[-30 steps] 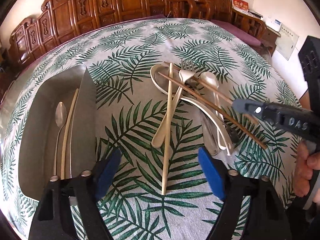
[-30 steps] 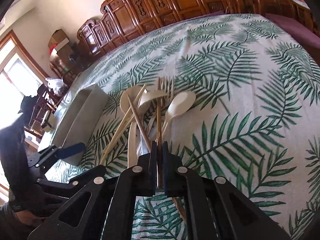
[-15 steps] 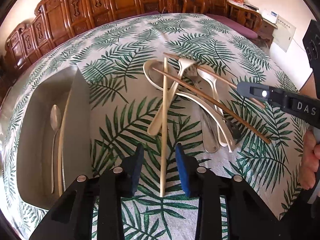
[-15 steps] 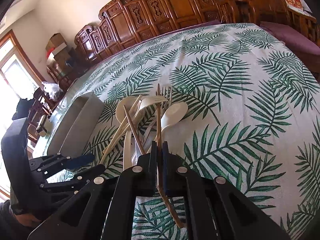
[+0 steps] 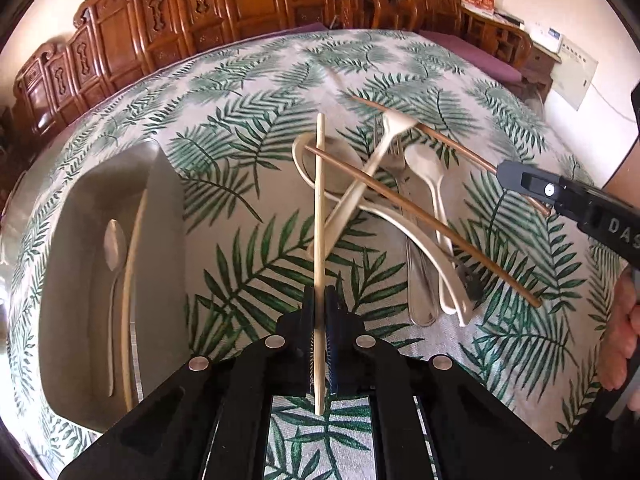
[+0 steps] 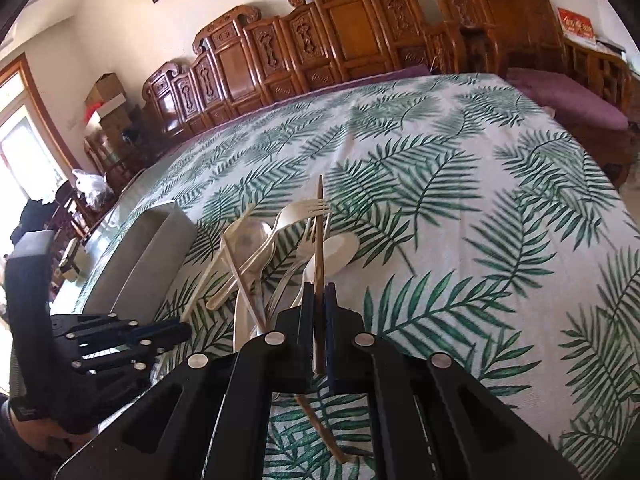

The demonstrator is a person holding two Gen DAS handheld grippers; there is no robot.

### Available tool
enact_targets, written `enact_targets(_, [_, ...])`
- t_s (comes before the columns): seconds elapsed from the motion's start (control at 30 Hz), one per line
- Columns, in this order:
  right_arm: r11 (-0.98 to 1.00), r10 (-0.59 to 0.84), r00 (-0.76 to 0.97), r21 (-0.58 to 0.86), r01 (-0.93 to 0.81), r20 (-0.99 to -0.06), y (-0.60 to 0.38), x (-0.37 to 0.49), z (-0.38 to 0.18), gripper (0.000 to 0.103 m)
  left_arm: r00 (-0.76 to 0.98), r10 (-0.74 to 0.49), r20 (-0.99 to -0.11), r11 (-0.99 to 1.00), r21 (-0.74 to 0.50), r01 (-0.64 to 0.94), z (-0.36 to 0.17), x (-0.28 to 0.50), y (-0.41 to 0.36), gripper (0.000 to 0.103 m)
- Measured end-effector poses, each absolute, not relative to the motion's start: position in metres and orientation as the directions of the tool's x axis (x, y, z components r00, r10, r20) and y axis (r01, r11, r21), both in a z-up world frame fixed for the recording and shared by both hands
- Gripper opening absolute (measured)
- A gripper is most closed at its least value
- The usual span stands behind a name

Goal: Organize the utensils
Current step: 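Grasp another wooden chopstick with the left tool while the right lifts its chopstick, then carry both chopsticks to the grey tray and open the left tool inside it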

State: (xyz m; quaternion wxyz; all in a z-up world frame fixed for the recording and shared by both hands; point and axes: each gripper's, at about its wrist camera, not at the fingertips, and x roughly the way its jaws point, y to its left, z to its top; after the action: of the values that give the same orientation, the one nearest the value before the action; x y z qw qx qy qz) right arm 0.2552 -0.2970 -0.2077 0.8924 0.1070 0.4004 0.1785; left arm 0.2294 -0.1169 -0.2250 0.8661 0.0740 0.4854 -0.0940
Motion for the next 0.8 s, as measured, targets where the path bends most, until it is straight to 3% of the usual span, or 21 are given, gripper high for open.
enact_targets(0.27, [0.958, 0.284, 0.693, 0.218, -0.184, -0.662, -0.301, 0.25, -0.197, 0.006, 0.564, -0.114, -0.818, 0.973, 0.023, 0.23, -0.193, 0.222, -0.111, 0.004])
enact_targets(0.4, [0.956, 0.289, 0.727, 0.222, -0.19, -0.622, -0.305, 0.245, -0.186, 0.006, 0.577, -0.122, -0.807, 0.97, 0.025, 0.24, -0.185, 0.217, -0.112, 0.004])
enact_targets(0.8, [0.941, 0.338, 0.685, 0.229, -0.248, -0.646, -0.288, 0.238, -0.19, 0.006, 0.603, -0.123, -0.788, 0.973, 0.024, 0.229, -0.166, 0.202, -0.095, 0.004])
